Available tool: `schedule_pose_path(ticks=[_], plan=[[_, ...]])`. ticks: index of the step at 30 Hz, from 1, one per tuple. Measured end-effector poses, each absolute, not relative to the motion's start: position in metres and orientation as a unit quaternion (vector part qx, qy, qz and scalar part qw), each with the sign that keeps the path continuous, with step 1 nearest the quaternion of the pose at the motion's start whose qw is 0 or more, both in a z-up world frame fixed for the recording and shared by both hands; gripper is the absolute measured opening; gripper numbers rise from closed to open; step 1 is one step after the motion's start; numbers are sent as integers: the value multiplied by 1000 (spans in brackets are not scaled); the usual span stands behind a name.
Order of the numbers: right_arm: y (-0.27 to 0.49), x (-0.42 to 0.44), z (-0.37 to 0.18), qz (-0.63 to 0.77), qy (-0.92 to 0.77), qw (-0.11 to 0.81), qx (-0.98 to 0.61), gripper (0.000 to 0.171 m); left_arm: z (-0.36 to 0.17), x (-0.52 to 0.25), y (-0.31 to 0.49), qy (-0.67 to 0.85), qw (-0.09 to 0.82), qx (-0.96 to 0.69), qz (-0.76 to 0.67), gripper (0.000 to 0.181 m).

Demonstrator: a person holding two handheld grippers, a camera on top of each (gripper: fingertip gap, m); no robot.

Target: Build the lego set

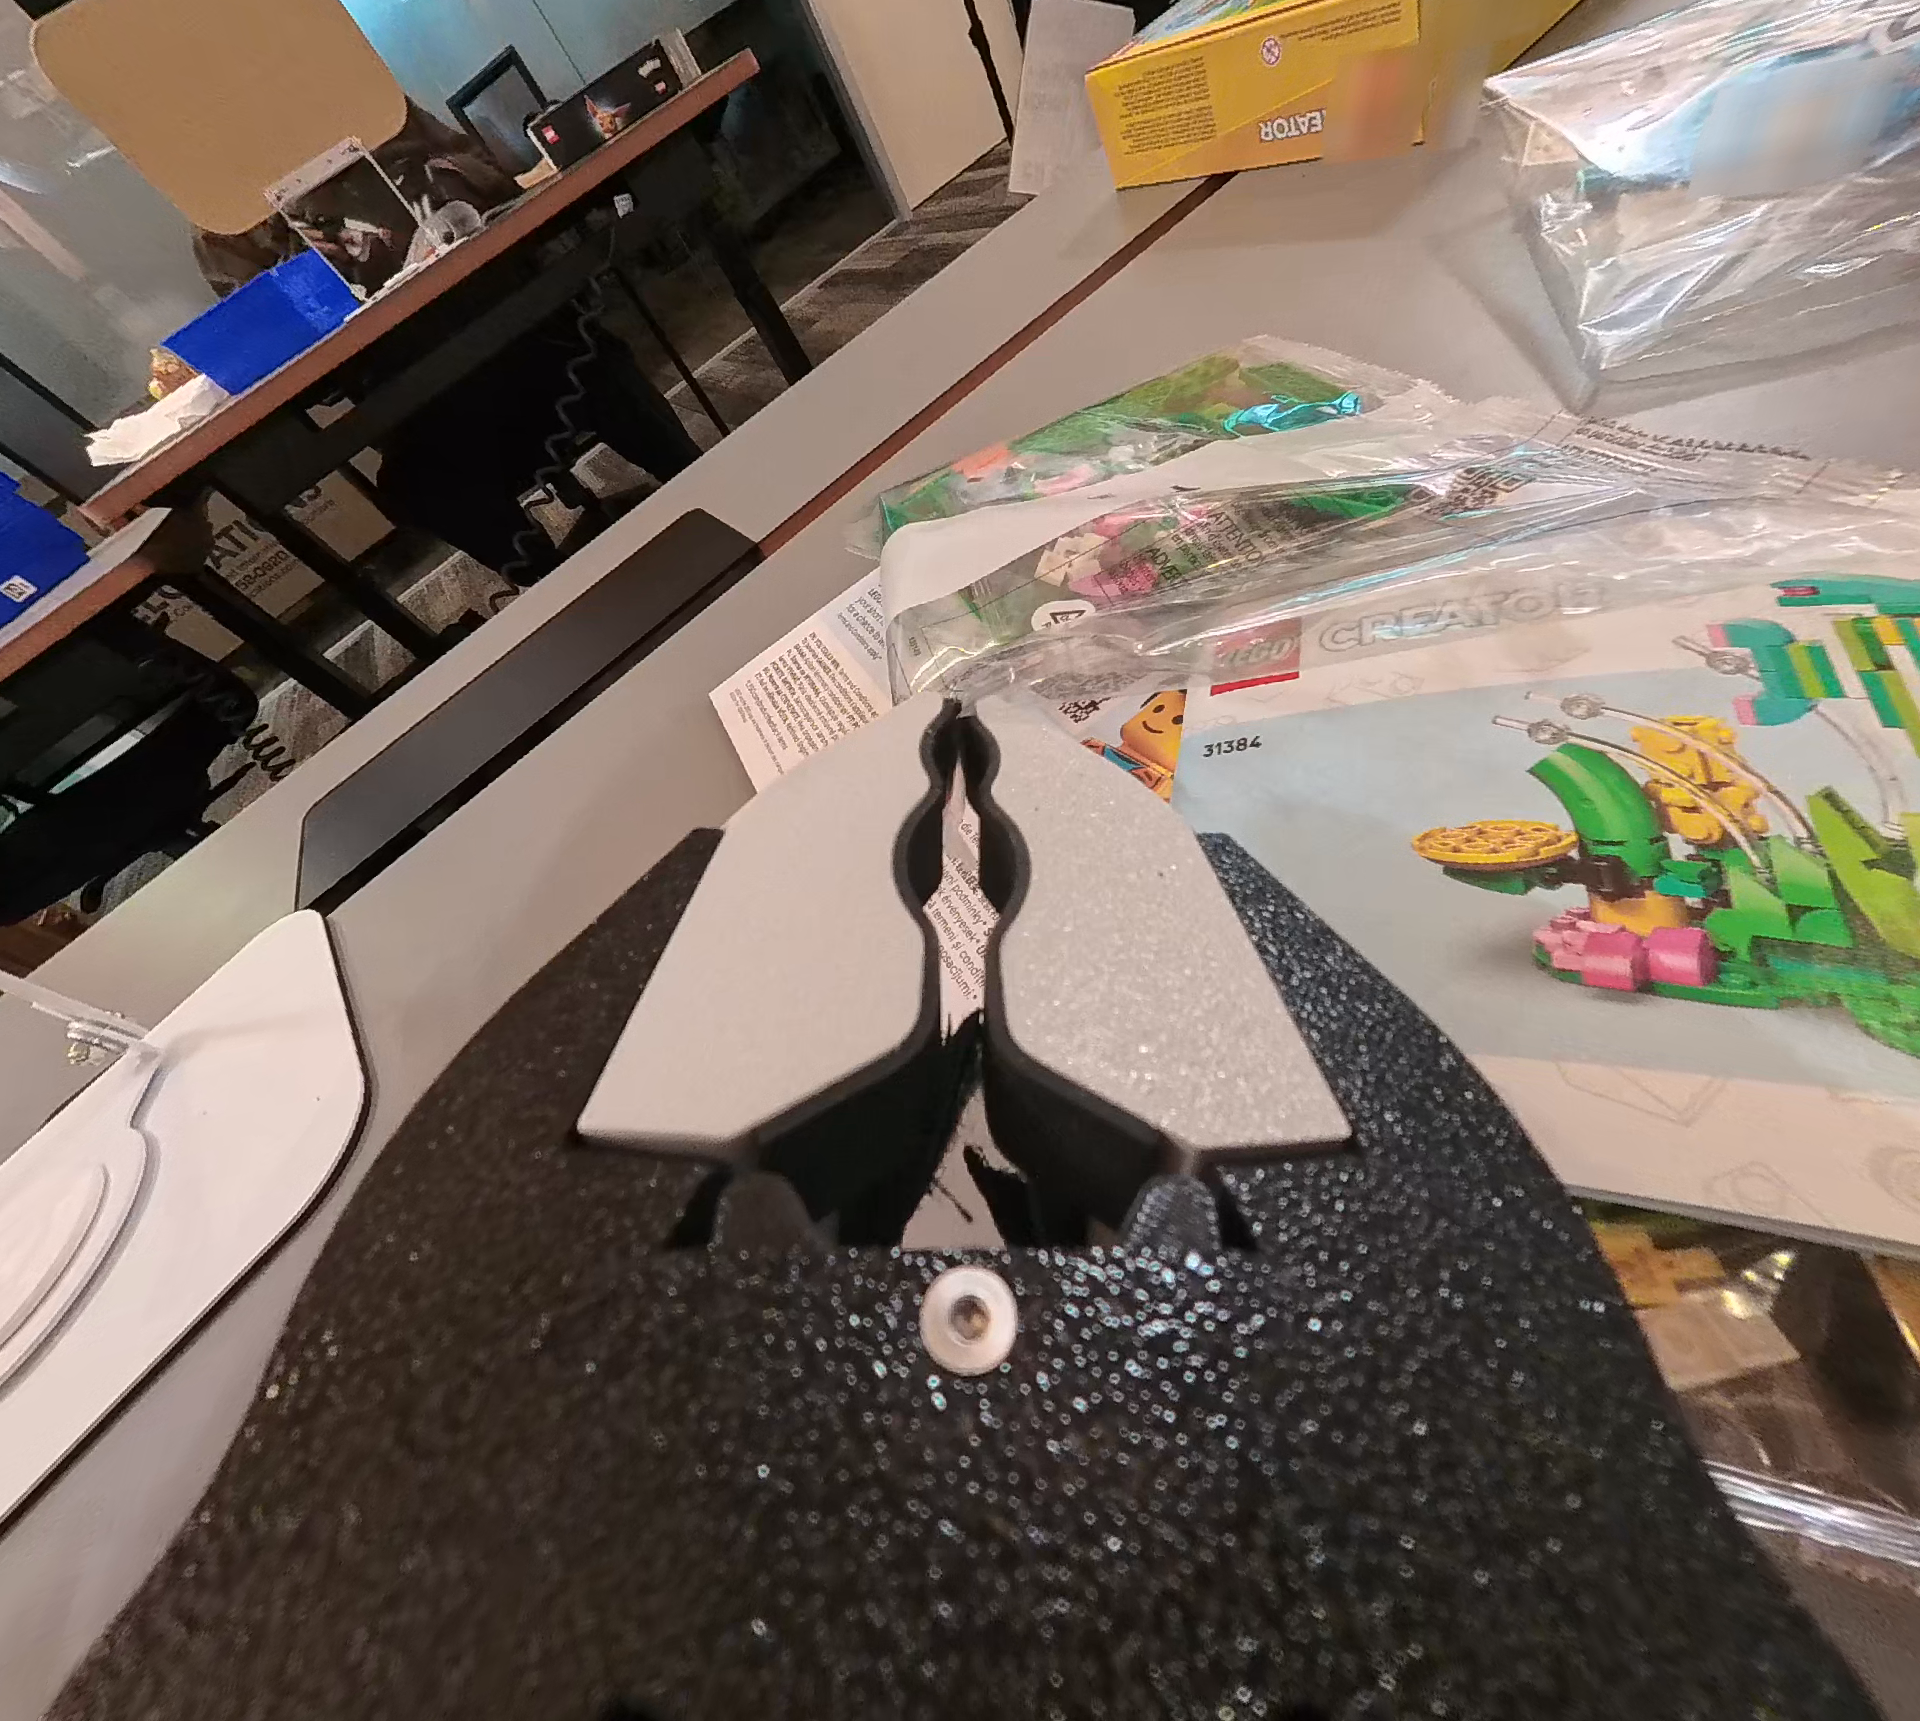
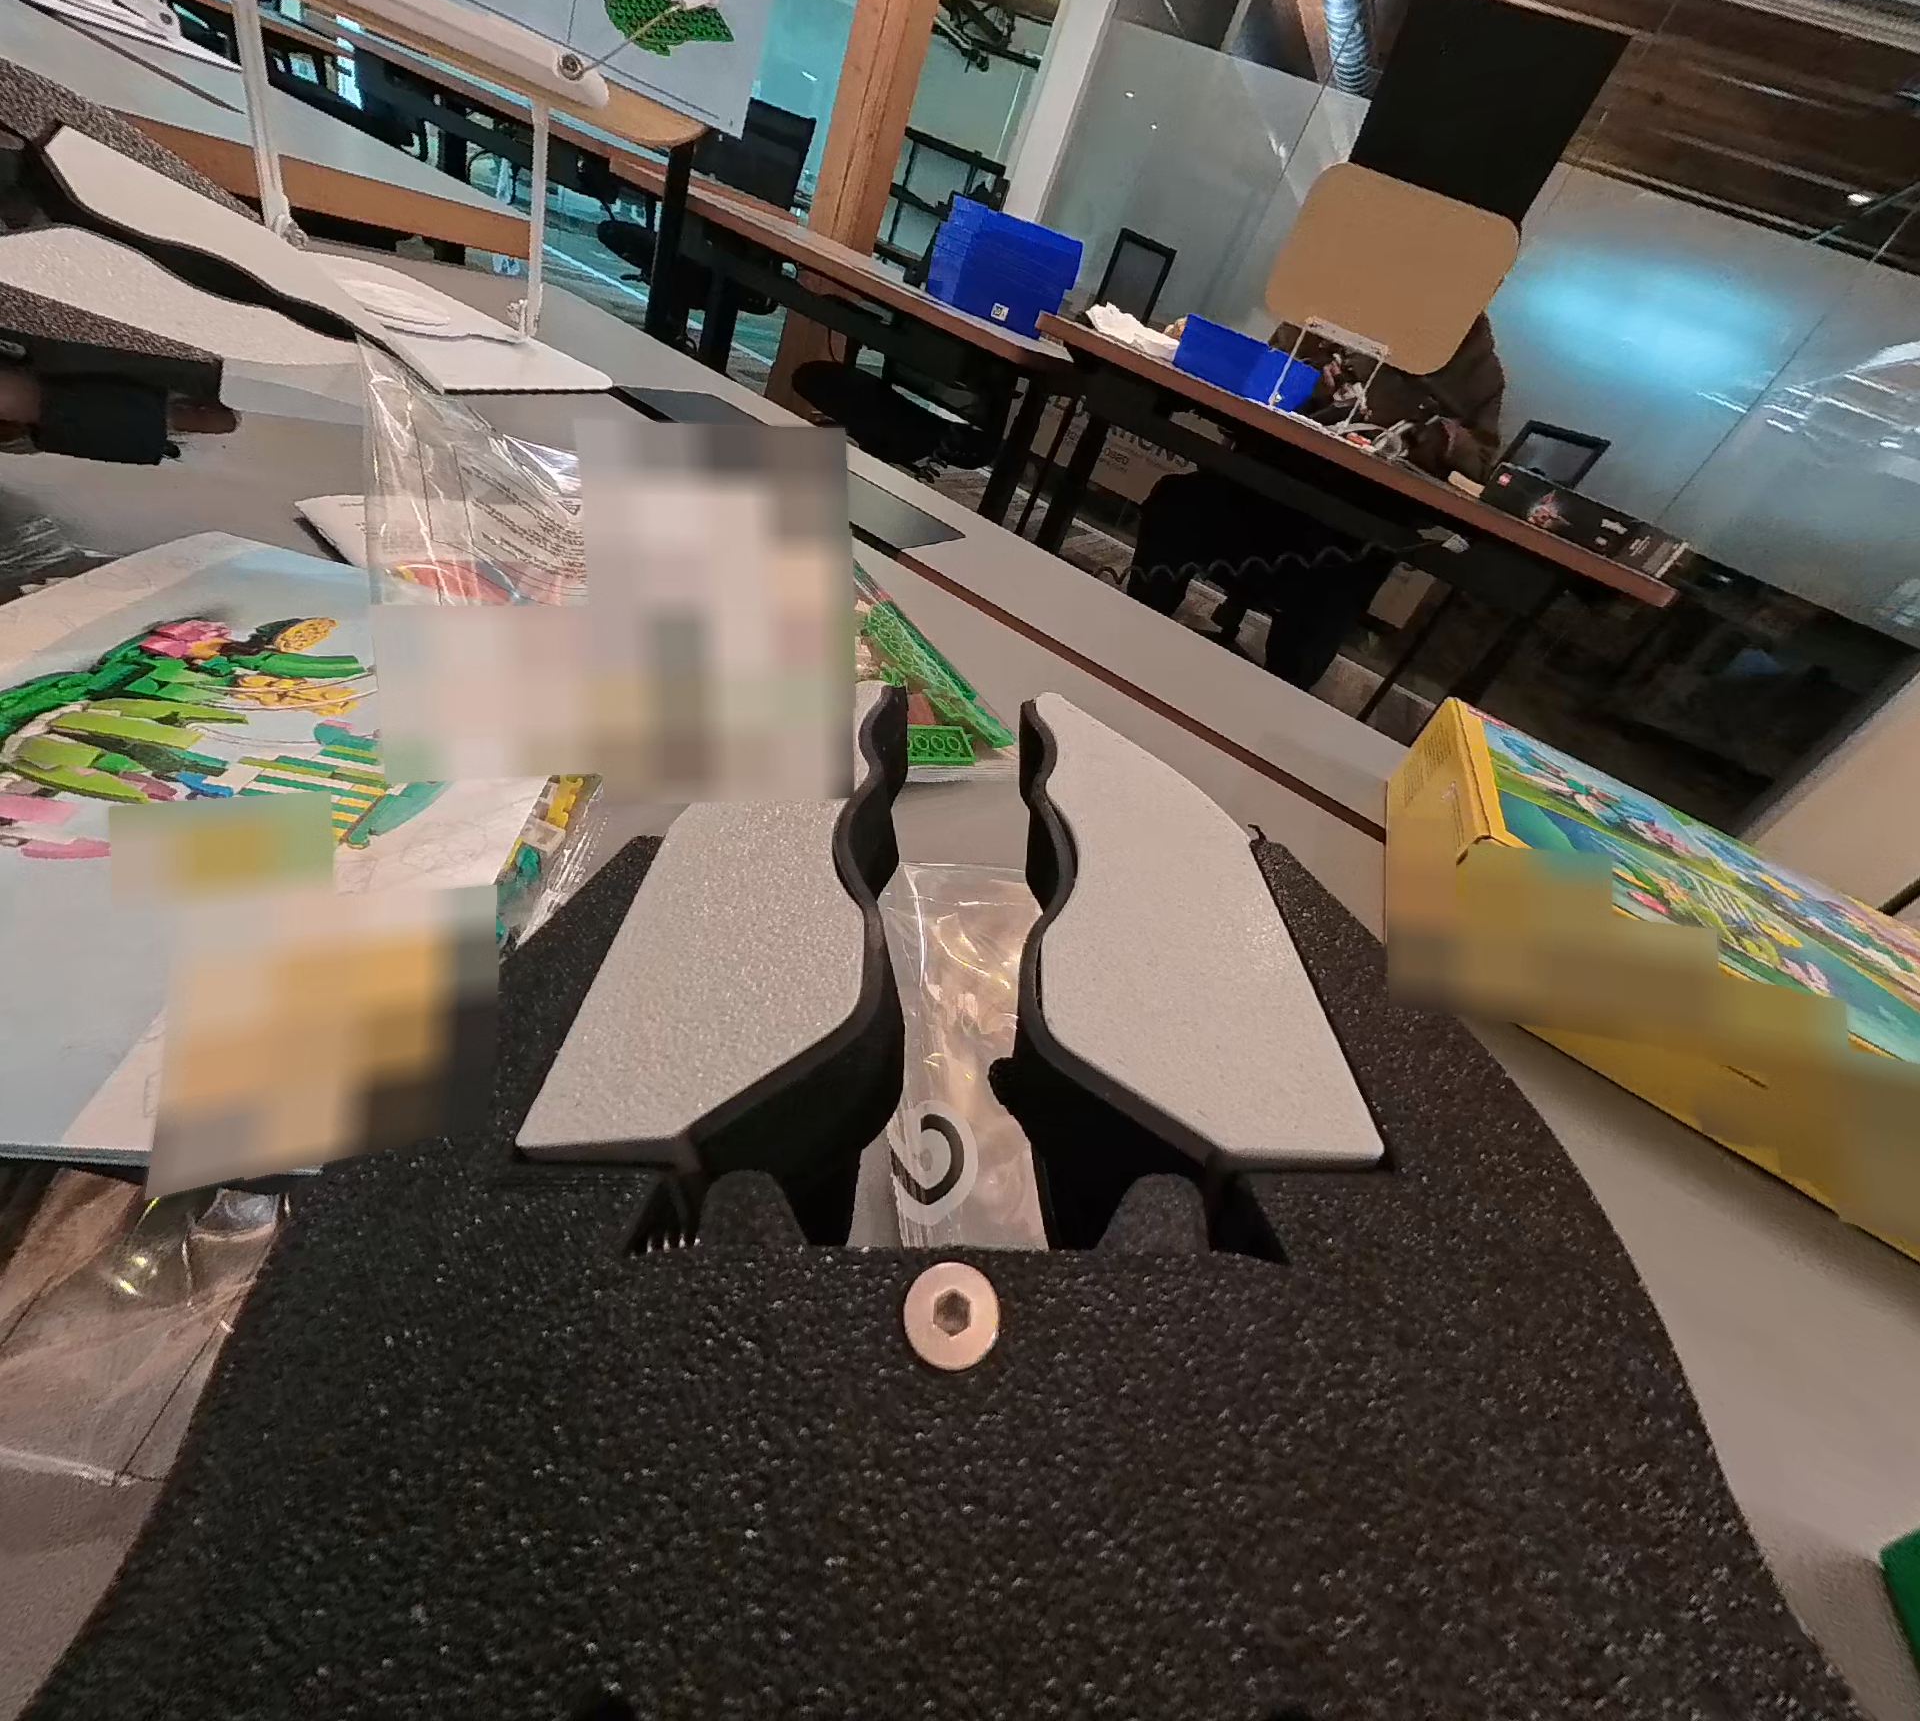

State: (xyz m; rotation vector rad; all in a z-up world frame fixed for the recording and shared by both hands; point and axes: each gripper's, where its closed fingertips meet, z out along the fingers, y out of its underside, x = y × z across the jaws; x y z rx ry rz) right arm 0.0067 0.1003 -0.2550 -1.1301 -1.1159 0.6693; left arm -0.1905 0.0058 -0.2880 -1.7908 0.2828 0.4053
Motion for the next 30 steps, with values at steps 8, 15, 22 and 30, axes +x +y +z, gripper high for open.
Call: schedule_pose_path(ticks=[8, 15, 22, 30], plan=[[101, 7, -255, 296, -491, 651, -498, 20, -288, -191, 6, 118, 600, -772, 170, 0], [101, 7, -255, 296, -491, 650, -498, 20, -288, -192, 6, 116, 600, -773, 168, 0], [94, 4, -256, 298, -509, 647, -484, 23, -286, -190, 6, 121, 602, -771, 171, 0], [55, -28, -294, 202, -693, 567, -397, 54, -243, -162, 7, 128, 635, -755, 99, 0]])
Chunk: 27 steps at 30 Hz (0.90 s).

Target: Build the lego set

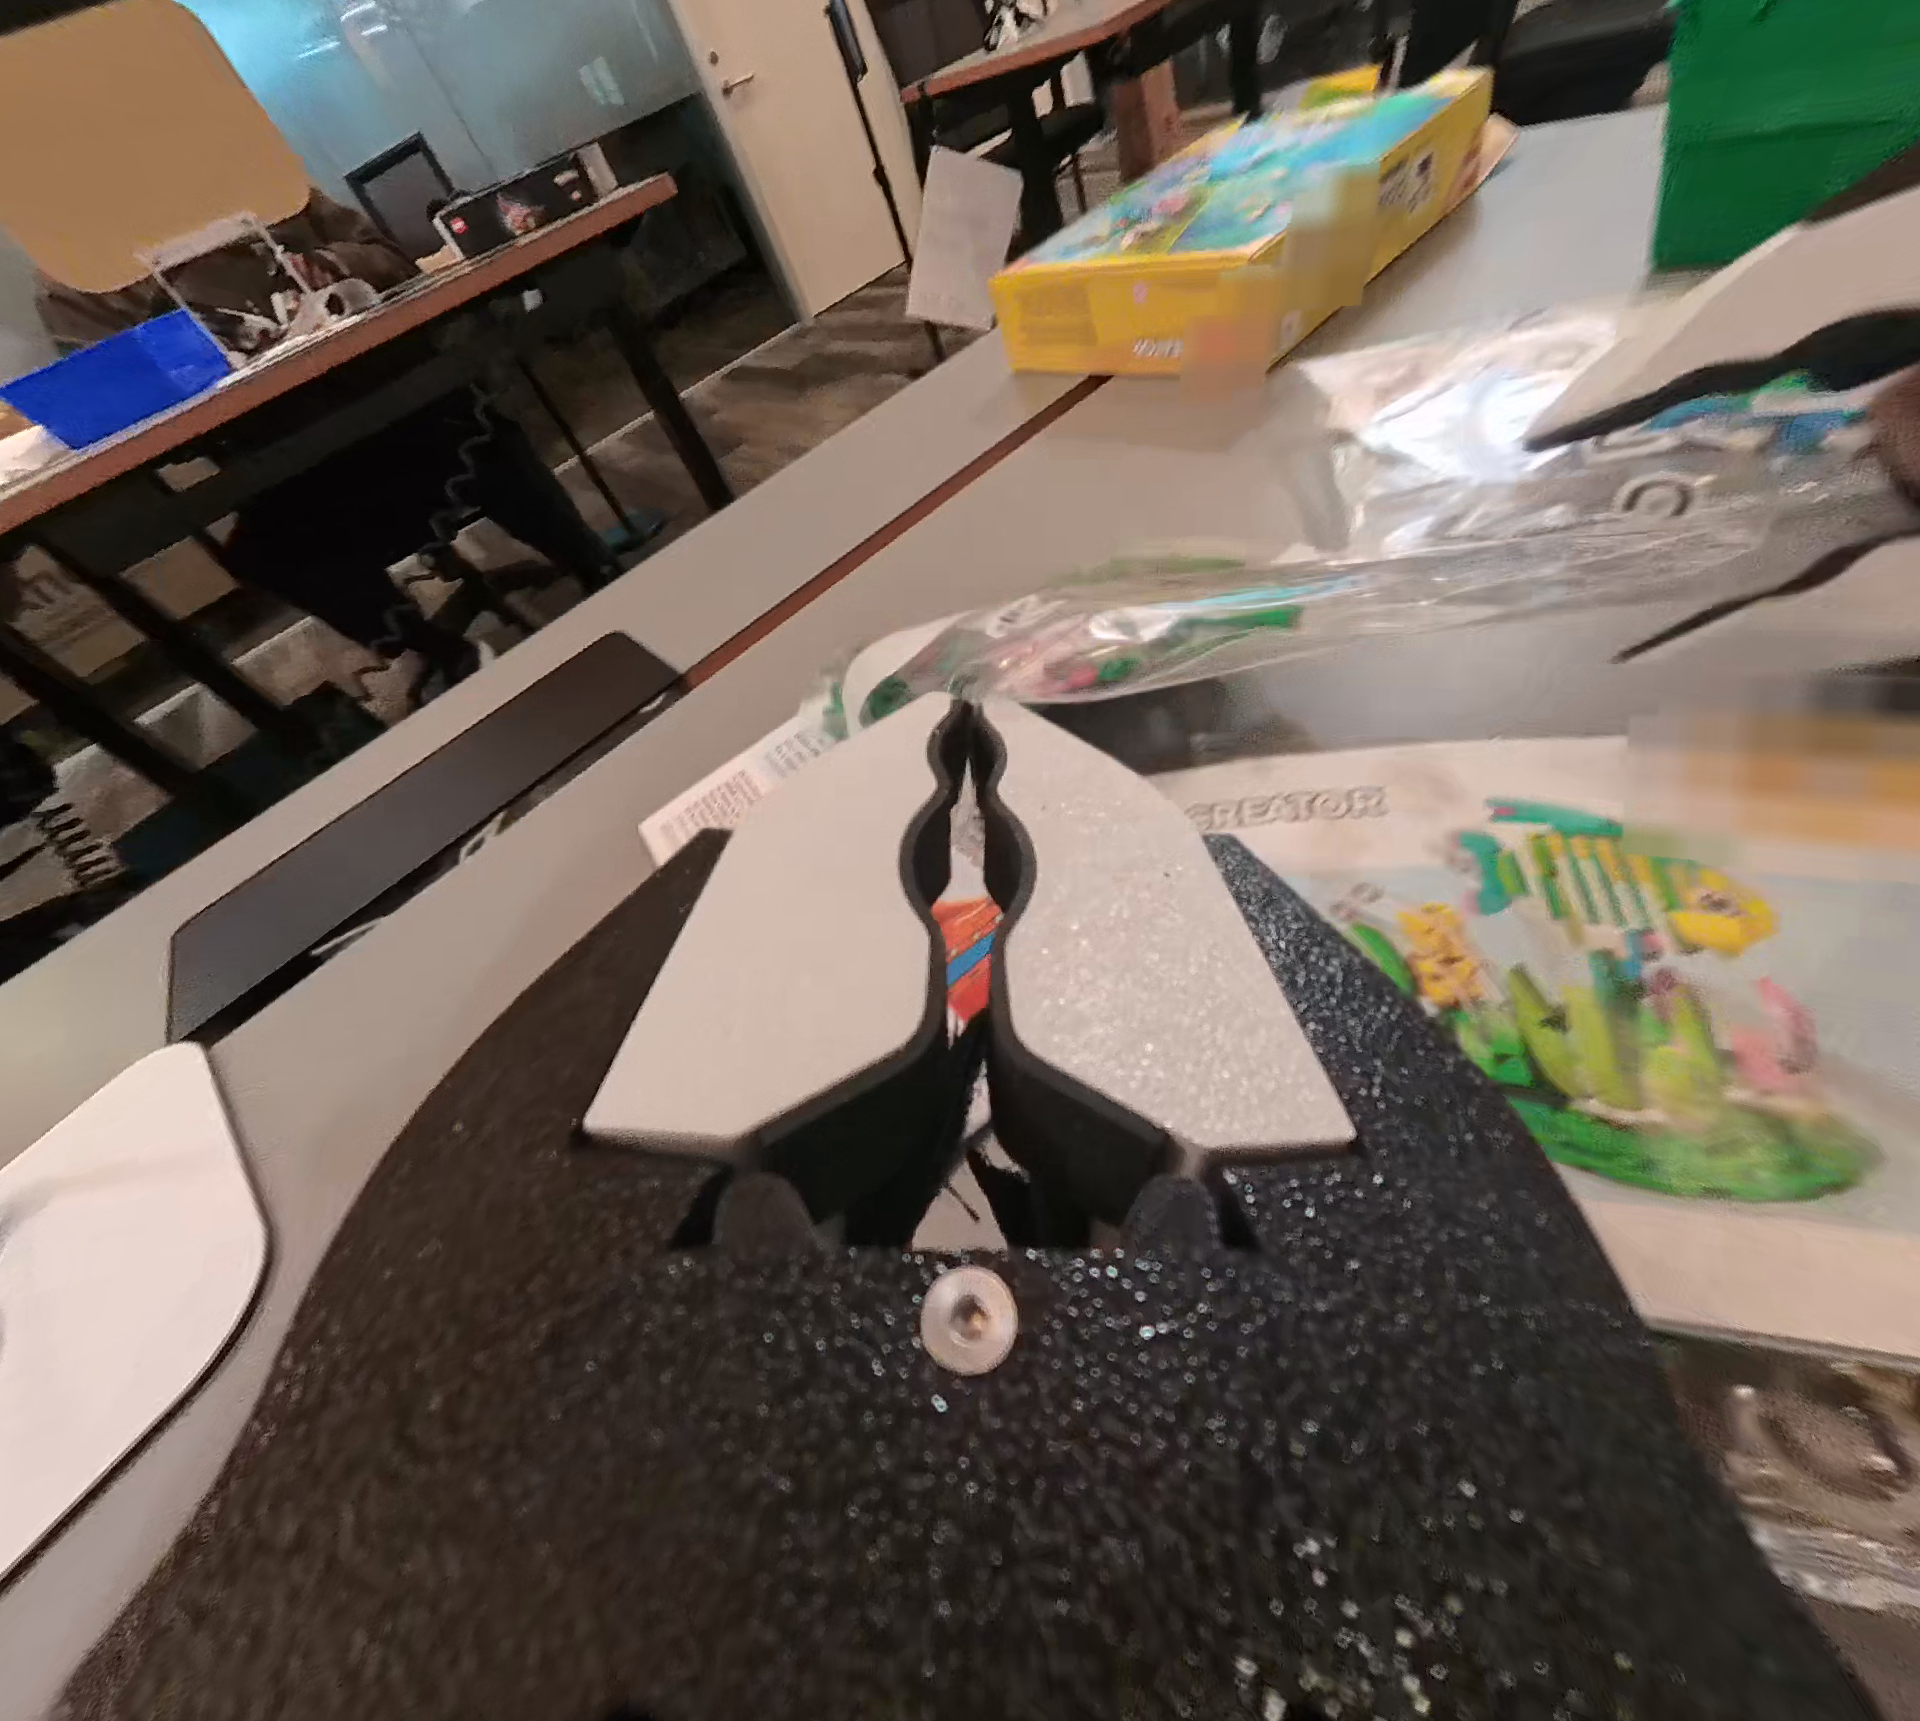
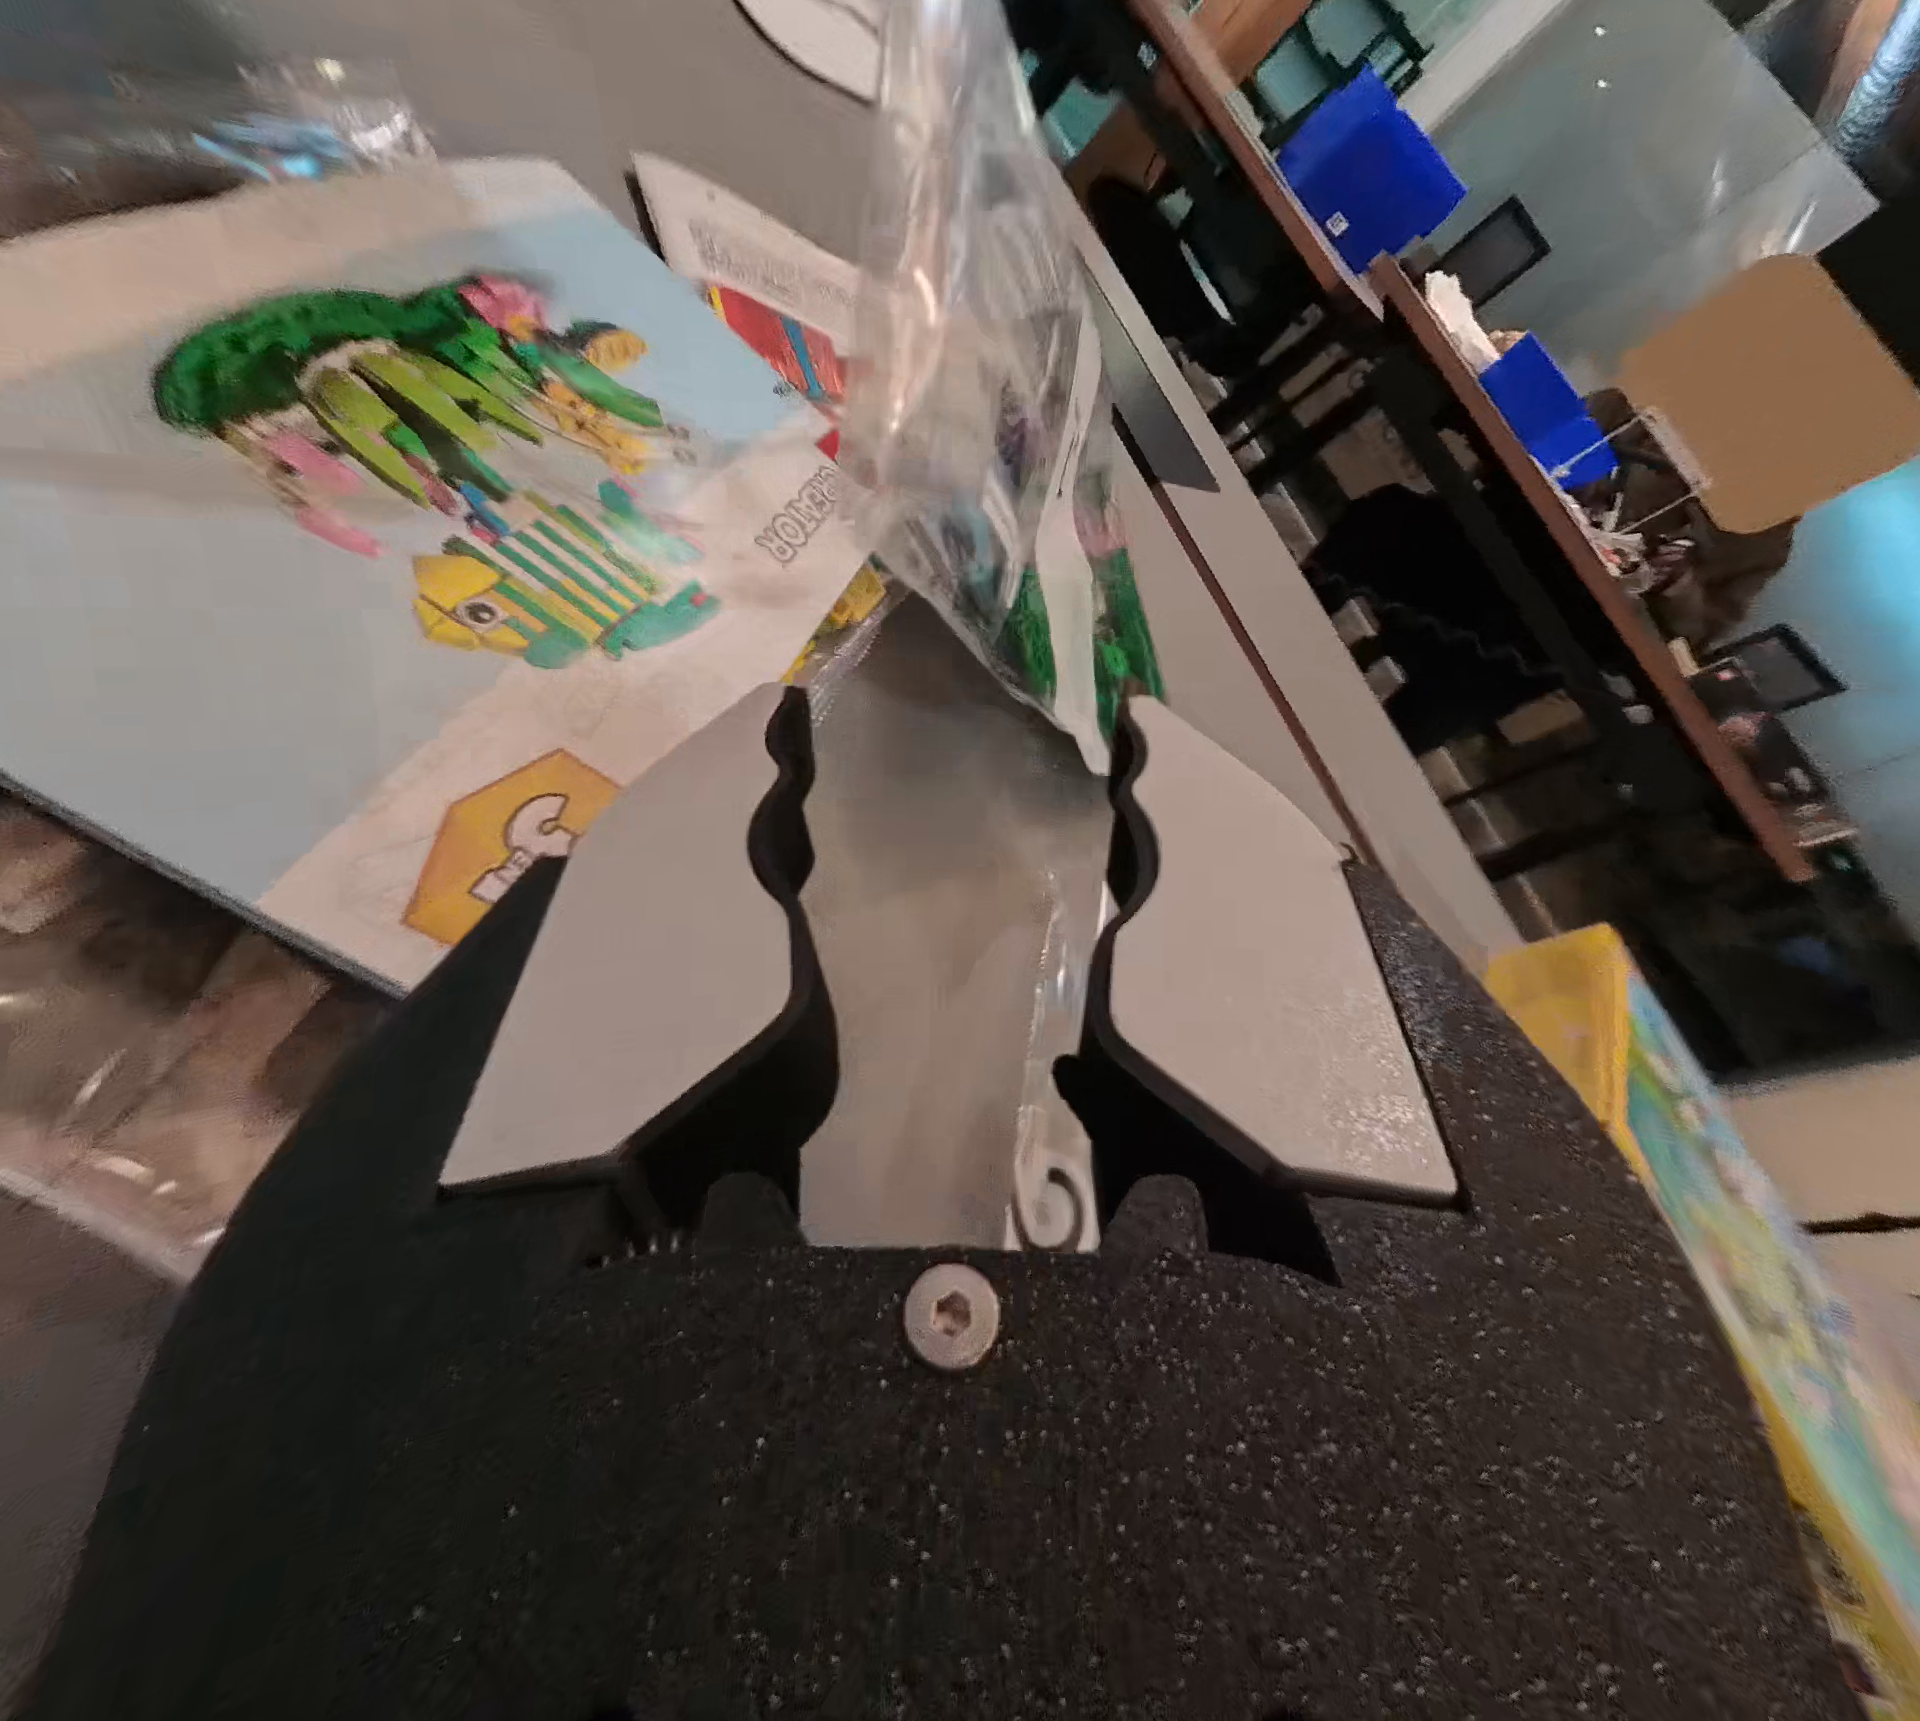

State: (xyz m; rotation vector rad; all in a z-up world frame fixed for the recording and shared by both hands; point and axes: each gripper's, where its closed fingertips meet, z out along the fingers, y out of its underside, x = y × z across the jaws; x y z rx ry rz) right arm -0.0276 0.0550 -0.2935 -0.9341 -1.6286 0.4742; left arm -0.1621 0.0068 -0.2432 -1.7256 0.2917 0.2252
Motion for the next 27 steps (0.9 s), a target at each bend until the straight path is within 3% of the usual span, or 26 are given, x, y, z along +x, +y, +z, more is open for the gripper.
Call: schedule_pose_path(ticks=[3, 5, 9, 13, 16, 18, 19, 27], plan=[[65, -40, -294, 143, -703, 579, -388, 72, -232, -153, 4, 136, 646, -746, 91, 0], [73, -47, -296, 114, -708, 585, -380, 73, -226, -150, 1, 142, 653, -738, 92, 0], [85, -57, -287, 84, -687, 624, -361, 48, -222, -142, -7, 177, 667, -718, 92, 0], [79, -59, -272, 104, -667, 651, -348, 1, -221, -140, -13, 182, 687, -700, 66, 0], [74, -57, -269, 119, -663, 651, -349, 0, -220, -144, -15, 172, 702, -690, 45, 5], [72, -56, -268, 127, -659, 652, -354, 0, -218, -154, -13, 138, 707, -691, 54, 39], [72, -55, -266, 133, -654, 654, -356, 0, -220, -156, -12, 135, 700, -699, 56, 47], [72, -54, -247, 175, -630, 654, -379, 0, -231, -164, -11, 110, 706, -698, 40, 47]])
